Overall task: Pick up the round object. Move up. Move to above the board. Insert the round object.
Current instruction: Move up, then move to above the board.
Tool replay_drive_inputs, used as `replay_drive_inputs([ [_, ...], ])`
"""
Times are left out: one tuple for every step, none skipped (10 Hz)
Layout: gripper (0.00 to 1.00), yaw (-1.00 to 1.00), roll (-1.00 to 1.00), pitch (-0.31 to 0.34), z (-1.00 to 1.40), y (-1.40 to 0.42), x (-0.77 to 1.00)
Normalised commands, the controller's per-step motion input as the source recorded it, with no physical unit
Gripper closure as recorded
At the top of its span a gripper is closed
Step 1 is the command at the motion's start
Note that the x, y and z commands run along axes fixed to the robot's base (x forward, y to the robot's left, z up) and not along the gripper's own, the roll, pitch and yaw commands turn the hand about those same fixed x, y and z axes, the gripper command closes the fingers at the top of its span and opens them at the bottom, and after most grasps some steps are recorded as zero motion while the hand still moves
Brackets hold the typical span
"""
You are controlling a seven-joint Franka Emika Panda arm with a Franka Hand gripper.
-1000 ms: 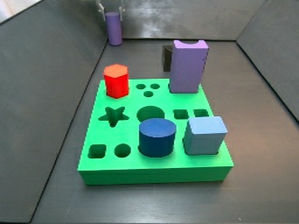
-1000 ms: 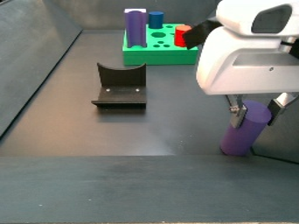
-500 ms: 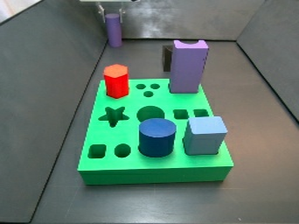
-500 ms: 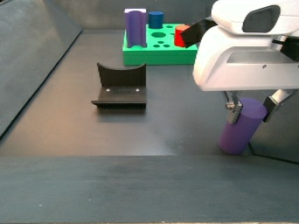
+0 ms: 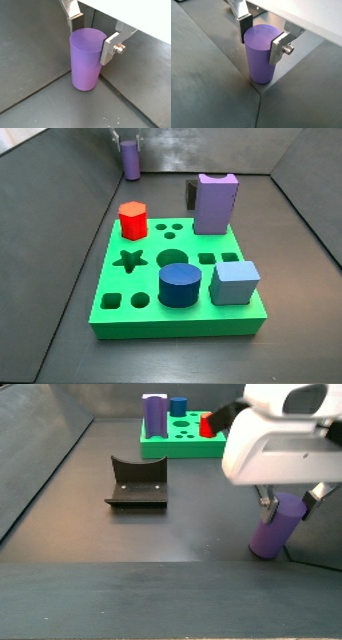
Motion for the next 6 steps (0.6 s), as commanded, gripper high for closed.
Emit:
replay_drive_inputs([
  [1.0, -0.08, 0.03, 0.064, 0.68, 0.03, -0.03],
  [1.0, -0.07, 0.05, 0.078, 0.57, 0.02, -0.03],
  [1.0, -0.05, 0.07, 0.089, 0.46, 0.01, -0.03],
  [1.0, -0.02, 0.09, 0.1, 0.33, 0.0, -0.03],
  [1.0, 0.0, 0.09, 0.104, 0.23, 0.0, -0.03],
  [1.0, -0.01, -0.09, -0.067, 1.0, 0.13, 0.14],
])
